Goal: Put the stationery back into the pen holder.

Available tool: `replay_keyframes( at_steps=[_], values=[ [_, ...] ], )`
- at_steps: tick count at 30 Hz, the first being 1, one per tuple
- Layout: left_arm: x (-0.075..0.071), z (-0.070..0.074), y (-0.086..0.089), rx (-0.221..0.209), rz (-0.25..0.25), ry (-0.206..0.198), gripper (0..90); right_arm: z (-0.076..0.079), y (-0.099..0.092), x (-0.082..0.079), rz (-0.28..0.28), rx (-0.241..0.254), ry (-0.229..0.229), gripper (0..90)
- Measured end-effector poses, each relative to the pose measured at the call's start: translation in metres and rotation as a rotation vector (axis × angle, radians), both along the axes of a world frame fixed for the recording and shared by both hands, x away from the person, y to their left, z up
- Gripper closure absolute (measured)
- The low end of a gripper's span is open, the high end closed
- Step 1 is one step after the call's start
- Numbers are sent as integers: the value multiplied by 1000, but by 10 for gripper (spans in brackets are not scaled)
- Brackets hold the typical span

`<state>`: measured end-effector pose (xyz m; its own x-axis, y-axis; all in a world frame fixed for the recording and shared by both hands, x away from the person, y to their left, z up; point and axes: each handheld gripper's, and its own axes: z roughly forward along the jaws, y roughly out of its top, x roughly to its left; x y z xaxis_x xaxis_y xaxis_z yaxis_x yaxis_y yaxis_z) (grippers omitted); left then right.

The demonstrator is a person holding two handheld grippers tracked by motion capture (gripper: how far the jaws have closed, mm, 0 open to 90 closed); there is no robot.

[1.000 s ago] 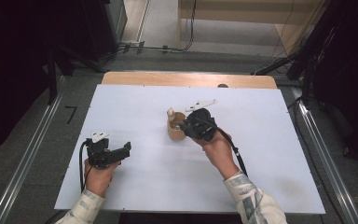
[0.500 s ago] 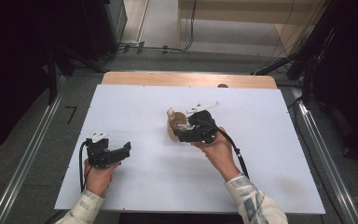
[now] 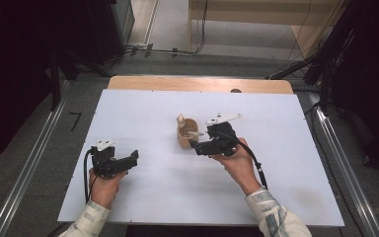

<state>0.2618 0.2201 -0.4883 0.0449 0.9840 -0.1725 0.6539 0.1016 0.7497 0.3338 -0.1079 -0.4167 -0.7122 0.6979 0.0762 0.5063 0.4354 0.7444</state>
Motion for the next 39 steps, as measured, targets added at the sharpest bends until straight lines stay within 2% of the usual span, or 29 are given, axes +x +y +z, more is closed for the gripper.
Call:
replay_keyframes(
  at_steps=[14, 21, 30, 39],
  values=[
    [0, 0, 0, 2, -1, 0, 86, -8, -22, -11, -21, -13, 4, 179],
    [0, 0, -1, 1, -1, -1, 86, -14, -39, -18, -52, -24, 8, 183],
    [-1, 0, -1, -2, 2, -4, 85, -22, -68, -27, -97, -37, 13, 184],
    [-1, 0, -1, -1, 0, -4, 85, -33, -110, -39, -176, -54, 28, 187]
  ],
)
